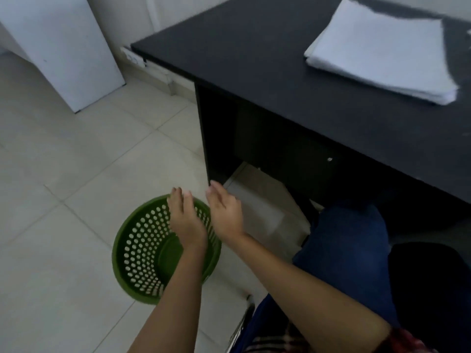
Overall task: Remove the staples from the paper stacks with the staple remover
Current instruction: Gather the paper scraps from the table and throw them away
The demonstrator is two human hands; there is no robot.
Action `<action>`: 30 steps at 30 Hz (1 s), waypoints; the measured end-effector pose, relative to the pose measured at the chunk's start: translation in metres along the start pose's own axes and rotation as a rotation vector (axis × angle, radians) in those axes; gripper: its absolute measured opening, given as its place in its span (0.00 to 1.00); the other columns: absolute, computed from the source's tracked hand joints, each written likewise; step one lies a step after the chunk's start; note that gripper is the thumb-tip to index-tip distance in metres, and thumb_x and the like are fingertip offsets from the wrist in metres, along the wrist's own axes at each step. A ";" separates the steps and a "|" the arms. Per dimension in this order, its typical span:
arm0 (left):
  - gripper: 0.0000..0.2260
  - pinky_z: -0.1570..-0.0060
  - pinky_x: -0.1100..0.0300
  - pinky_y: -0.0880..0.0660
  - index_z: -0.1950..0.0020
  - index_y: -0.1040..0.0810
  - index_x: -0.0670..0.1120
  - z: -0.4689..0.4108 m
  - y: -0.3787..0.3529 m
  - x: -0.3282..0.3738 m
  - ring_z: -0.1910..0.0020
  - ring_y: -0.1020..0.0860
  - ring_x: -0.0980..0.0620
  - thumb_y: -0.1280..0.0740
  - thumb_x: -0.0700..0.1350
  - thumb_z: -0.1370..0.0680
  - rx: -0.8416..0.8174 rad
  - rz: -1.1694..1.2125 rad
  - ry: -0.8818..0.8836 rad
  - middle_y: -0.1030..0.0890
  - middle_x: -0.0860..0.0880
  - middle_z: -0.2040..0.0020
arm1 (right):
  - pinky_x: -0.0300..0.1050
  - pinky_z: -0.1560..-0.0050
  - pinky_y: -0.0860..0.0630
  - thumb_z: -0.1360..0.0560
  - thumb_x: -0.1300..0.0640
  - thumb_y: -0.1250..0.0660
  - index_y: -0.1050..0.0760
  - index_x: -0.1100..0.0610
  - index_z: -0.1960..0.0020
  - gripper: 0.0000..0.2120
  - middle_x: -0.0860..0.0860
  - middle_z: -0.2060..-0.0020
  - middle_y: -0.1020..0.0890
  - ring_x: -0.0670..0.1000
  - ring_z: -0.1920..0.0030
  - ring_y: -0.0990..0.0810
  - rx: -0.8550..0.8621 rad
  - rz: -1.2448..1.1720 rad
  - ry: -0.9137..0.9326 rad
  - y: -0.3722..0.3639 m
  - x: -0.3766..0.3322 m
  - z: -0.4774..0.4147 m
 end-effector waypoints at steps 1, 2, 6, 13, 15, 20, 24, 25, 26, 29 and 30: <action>0.19 0.37 0.77 0.41 0.30 0.33 0.36 0.009 -0.003 0.024 0.30 0.34 0.46 0.45 0.45 0.18 0.033 0.041 -0.070 0.31 0.41 0.30 | 0.26 0.49 0.32 0.20 0.54 0.43 0.30 0.64 0.34 0.19 0.58 0.40 0.22 0.45 0.43 0.25 0.023 -0.003 0.088 0.013 -0.021 0.003; 0.20 0.44 0.81 0.39 0.32 0.31 0.36 0.017 -0.006 0.047 0.33 0.31 0.50 0.44 0.45 0.19 0.045 0.078 -0.153 0.29 0.42 0.32 | 0.26 0.44 0.33 0.20 0.54 0.43 0.32 0.63 0.31 0.20 0.57 0.36 0.24 0.43 0.40 0.28 0.035 -0.021 0.166 0.023 -0.040 0.007; 0.16 0.49 0.77 0.34 0.39 0.26 0.41 0.056 -0.024 0.149 0.46 0.27 0.71 0.45 0.45 0.22 0.015 0.233 -0.499 0.25 0.54 0.43 | 0.44 0.33 0.31 0.22 0.53 0.44 0.34 0.63 0.30 0.23 0.57 0.34 0.27 0.49 0.33 0.29 0.140 -0.064 0.469 0.081 -0.121 0.033; 0.18 0.47 0.66 0.28 0.43 0.22 0.39 0.104 -0.089 0.277 0.47 0.22 0.56 0.44 0.47 0.23 -0.131 0.308 -0.742 0.20 0.47 0.45 | 0.41 0.39 0.26 0.22 0.54 0.42 0.30 0.63 0.34 0.20 0.55 0.39 0.22 0.44 0.39 0.24 0.418 -0.156 0.709 0.196 -0.206 0.047; 0.16 0.49 0.68 0.28 0.45 0.20 0.41 0.110 -0.124 0.295 0.48 0.22 0.55 0.43 0.46 0.24 -0.194 0.303 -0.687 0.19 0.49 0.47 | 0.33 0.43 0.27 0.24 0.54 0.41 0.28 0.61 0.35 0.20 0.49 0.44 0.21 0.35 0.45 0.24 0.496 -0.197 0.667 0.234 -0.211 0.033; 0.12 0.46 0.60 0.27 0.43 0.21 0.39 0.137 -0.247 0.332 0.46 0.22 0.50 0.40 0.41 0.21 -0.432 0.151 -0.662 0.19 0.44 0.45 | 0.19 0.55 0.33 0.22 0.57 0.39 0.29 0.61 0.34 0.18 0.48 0.46 0.24 0.27 0.54 0.26 0.679 -0.152 0.535 0.349 -0.209 -0.012; 0.13 0.46 0.65 0.31 0.40 0.23 0.41 0.161 -0.346 0.340 0.42 0.24 0.50 0.39 0.41 0.22 -0.616 -0.052 -0.667 0.21 0.44 0.41 | 0.27 0.55 0.34 0.23 0.59 0.40 0.28 0.62 0.35 0.17 0.51 0.46 0.22 0.41 0.49 0.28 0.799 0.034 0.326 0.437 -0.186 -0.043; 0.13 0.47 0.65 0.33 0.38 0.24 0.41 0.169 -0.375 0.341 0.41 0.25 0.49 0.39 0.41 0.22 -0.679 -0.113 -0.663 0.22 0.44 0.40 | 0.30 0.56 0.36 0.23 0.61 0.41 0.27 0.63 0.37 0.16 0.51 0.51 0.23 0.44 0.52 0.28 0.826 0.090 0.263 0.464 -0.178 -0.051; 0.15 0.48 0.65 0.34 0.37 0.25 0.41 0.176 -0.401 0.339 0.40 0.26 0.49 0.38 0.42 0.23 -0.740 -0.187 -0.666 0.23 0.44 0.38 | 0.31 0.59 0.38 0.24 0.63 0.42 0.26 0.64 0.41 0.14 0.52 0.54 0.25 0.46 0.56 0.28 0.850 0.150 0.207 0.488 -0.171 -0.058; 0.25 0.41 0.58 0.34 0.32 0.32 0.41 0.197 -0.460 0.333 0.34 0.32 0.45 0.32 0.49 0.26 -0.914 -0.412 -0.762 0.28 0.42 0.33 | 0.34 0.56 0.36 0.27 0.68 0.44 0.26 0.65 0.44 0.13 0.60 0.49 0.23 0.52 0.53 0.26 0.940 0.265 0.055 0.557 -0.151 -0.071; 0.33 0.37 0.55 0.36 0.29 0.36 0.42 0.207 -0.481 0.327 0.31 0.36 0.44 0.31 0.54 0.28 -0.977 -0.513 -0.797 0.33 0.43 0.30 | 0.39 0.48 0.33 0.27 0.68 0.44 0.28 0.67 0.41 0.15 0.62 0.44 0.24 0.57 0.46 0.26 0.960 0.317 -0.013 0.583 -0.143 -0.079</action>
Point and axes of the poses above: each hand's wrist, its own z-axis away from the middle knuckle, its own y-axis out of the back of the hand, x = y × z, the point moved 9 cm from there along -z, towards the middle knuckle
